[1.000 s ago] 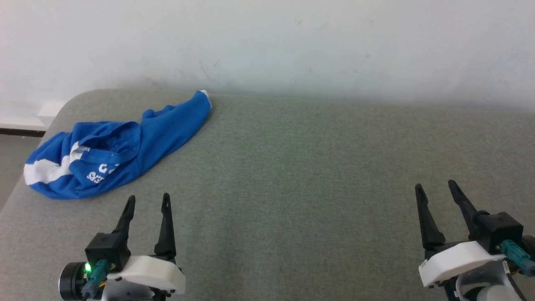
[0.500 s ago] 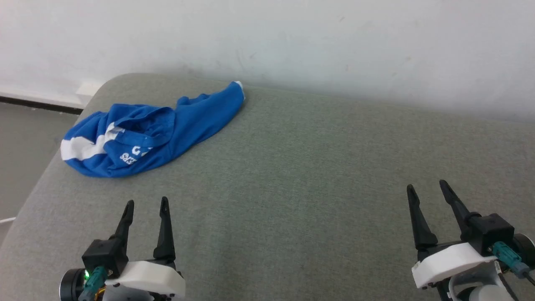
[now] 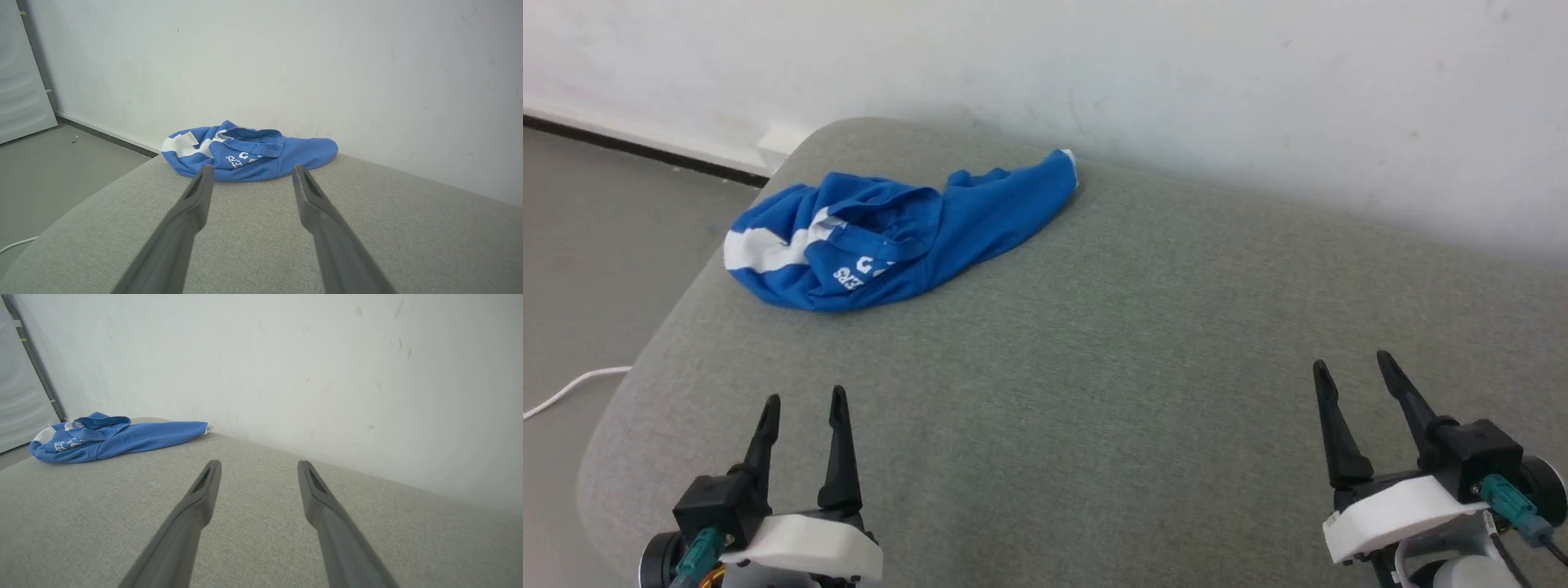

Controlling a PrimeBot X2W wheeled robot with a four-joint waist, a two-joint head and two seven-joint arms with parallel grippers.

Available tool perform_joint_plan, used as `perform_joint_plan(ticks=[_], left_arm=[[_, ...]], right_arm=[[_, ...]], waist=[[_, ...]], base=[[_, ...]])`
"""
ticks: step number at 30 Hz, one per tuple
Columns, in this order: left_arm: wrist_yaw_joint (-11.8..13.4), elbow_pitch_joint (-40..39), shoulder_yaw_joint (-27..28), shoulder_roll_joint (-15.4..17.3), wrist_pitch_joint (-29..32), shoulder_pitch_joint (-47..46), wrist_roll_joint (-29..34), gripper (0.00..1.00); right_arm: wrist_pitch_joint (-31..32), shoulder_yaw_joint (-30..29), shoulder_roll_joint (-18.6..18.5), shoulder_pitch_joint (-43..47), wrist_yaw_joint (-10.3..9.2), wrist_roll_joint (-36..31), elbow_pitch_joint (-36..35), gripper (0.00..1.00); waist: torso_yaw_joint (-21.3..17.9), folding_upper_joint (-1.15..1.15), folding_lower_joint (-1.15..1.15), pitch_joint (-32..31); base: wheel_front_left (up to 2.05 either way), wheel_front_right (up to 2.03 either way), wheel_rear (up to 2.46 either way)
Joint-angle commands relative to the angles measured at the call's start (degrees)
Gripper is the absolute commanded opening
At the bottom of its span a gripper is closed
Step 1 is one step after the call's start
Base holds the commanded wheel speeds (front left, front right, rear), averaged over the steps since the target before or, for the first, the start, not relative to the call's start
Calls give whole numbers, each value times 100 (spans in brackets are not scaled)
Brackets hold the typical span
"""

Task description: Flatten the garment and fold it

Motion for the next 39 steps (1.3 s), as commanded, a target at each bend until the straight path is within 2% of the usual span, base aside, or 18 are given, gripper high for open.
perform_joint_plan(ticks=[1, 20, 35, 39], left_arm=[[13, 26, 13, -8, -68, 57, -65, 100], [47, 64, 64, -10, -284, 220, -288, 100], [51, 112, 117, -12, -462, 288, -455, 100], [34, 121, 116, -12, -462, 288, -437, 100]], right_arm=[[-74, 20, 12, -82, -5, 15, 35, 100], [-289, 61, 15, -109, -6, 66, 196, 100], [-468, 67, 17, -183, -6, 89, 342, 100], [-468, 58, 17, -160, -6, 86, 339, 100]], waist=[[245, 0, 0, 29], [1063, 0, 0, 3], [1493, 0, 0, -12], [1487, 0, 0, -18]], base=[[0, 0, 0], [0, 0, 0], [0, 0, 0], [0, 0, 0]])
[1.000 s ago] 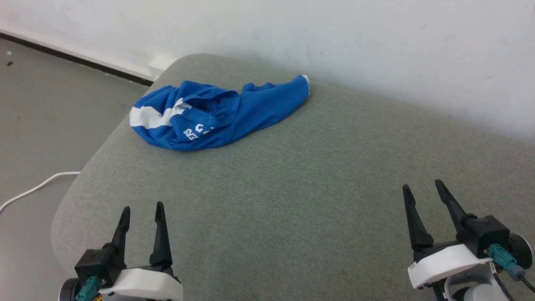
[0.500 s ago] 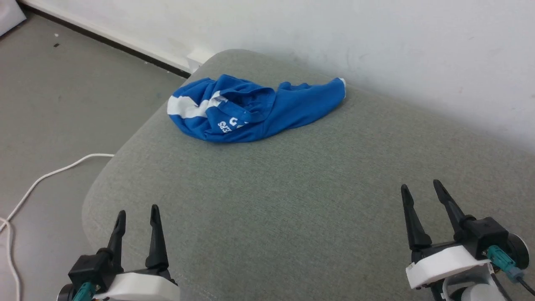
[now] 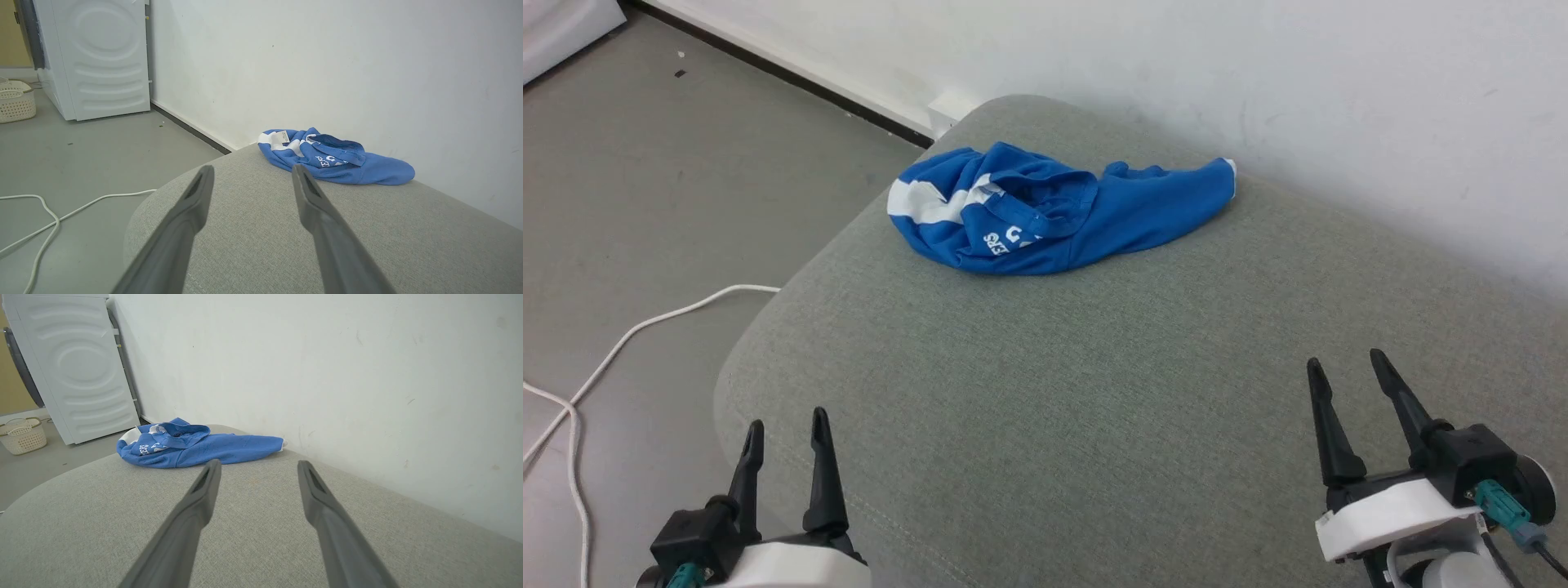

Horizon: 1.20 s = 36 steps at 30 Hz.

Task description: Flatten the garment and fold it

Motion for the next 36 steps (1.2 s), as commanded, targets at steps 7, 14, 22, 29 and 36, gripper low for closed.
perform_joint_plan(ticks=[7, 14, 22, 29, 36], left_arm=[[-2, 47, -1, -12, -27, 20, 5, 100], [-122, -124, -71, -12, -27, -135, -451, 100], [-472, -606, -181, 200, 296, -1618, -517, 100], [-468, -368, -118, 834, 1238, -3724, -403, 100], [-563, 906, -53, 1330, 2079, -5249, -556, 100]], right_arm=[[-32, -34, 13, -57, -6, 55, 16, 100], [-32, -155, 13, -42, -6, 121, -65, 100], [-32, -515, 13, -132, -6, -169, -475, 100], [190, -519, 13, -454, -6, -520, -981, 100], [350, -382, 13, -760, -6, -724, -1278, 100]], waist=[[-22, 0, 1, 23], [-52, 0, 1, 34], [-140, 0, 1, 442], [-401, 0, 1, 1239], [-833, 0, 1, 1841]], base=[[0, 0, 0], [0, 0, 0], [0, 0, 0], [0, 0, 0], [0, 0, 0]])
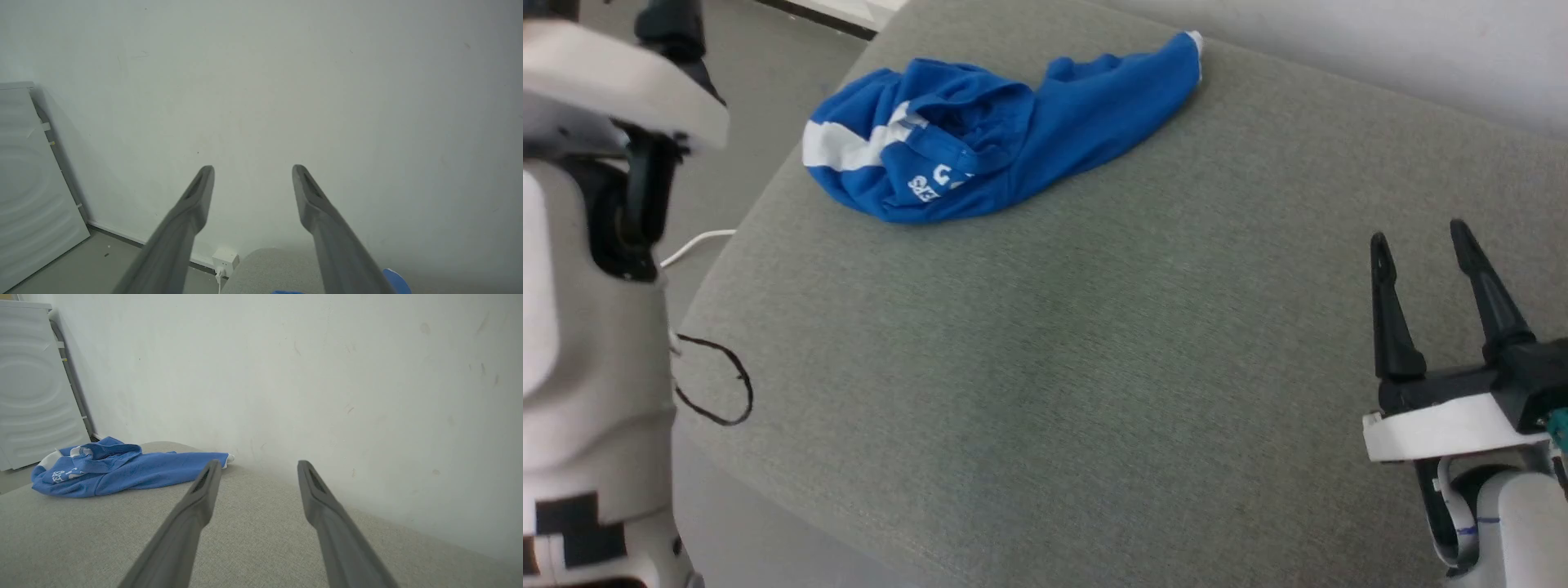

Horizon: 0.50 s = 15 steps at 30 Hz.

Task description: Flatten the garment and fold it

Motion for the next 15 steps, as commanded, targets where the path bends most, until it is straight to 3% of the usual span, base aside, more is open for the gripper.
perform_joint_plan(ticks=[1, 8, 15], left_arm=[[-77, 407, 4, 111, 263, -298, -118, 100], [-254, 1698, -164, 433, 1029, -970, -403, 100], [-340, 2454, -527, 448, 1816, -1124, -761, 100]], right_arm=[[46, 36, -5, -163, -5, -88, -138, 100], [213, 116, -5, -444, -5, -304, -550, 100], [355, 128, -5, -558, -5, -426, -843, 100]], waist=[[-490, 0, -2, 568], [-937, 0, -2, 1082], [-1206, 0, -2, 1414]], base=[[0, 0, 0], [0, 0, 0], [0, 0, 0]])
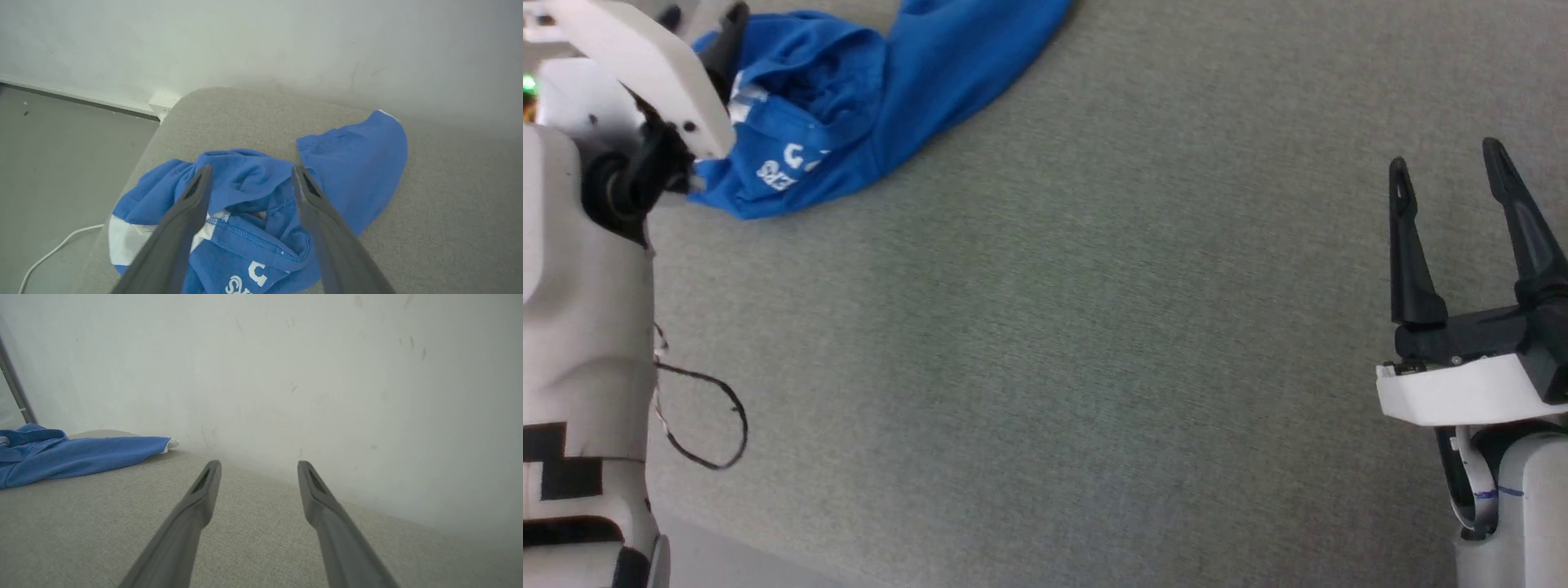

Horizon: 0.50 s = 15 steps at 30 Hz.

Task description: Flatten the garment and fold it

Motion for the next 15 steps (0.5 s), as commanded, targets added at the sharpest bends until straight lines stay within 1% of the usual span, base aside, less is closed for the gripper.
perform_joint_plan(ticks=[1, 6, 8, 11, 15], left_arm=[[-35, 94, -64, -5, 141, -82, -133, 100], [-48, 360, -350, 11, 943, -83, -674, 100], [-49, 409, -488, 74, 1246, -45, -827, 100], [-50, 500, -796, 244, 1606, 59, -776, 100], [-50, 625, -999, 418, 1592, 129, -589, 100]], right_arm=[[28, -1, -9, -96, -5, -32, -69, 100], [93, -28, -9, -94, -5, -50, -236, 100], [110, -34, -9, -101, -5, -46, -285, 100], [120, -32, -9, -129, -5, -26, -325, 100], [121, -4, -9, -194, -5, 6, -347, 100]], waist=[[-386, 0, -1, 393], [-536, 0, -1, 562], [-585, 0, -1, 618], [-659, 0, -1, 690], [-751, 0, -1, 767]], base=[[0, 0, 0], [0, 0, 0], [0, 0, 0], [0, 0, 0], [0, 0, 0]])
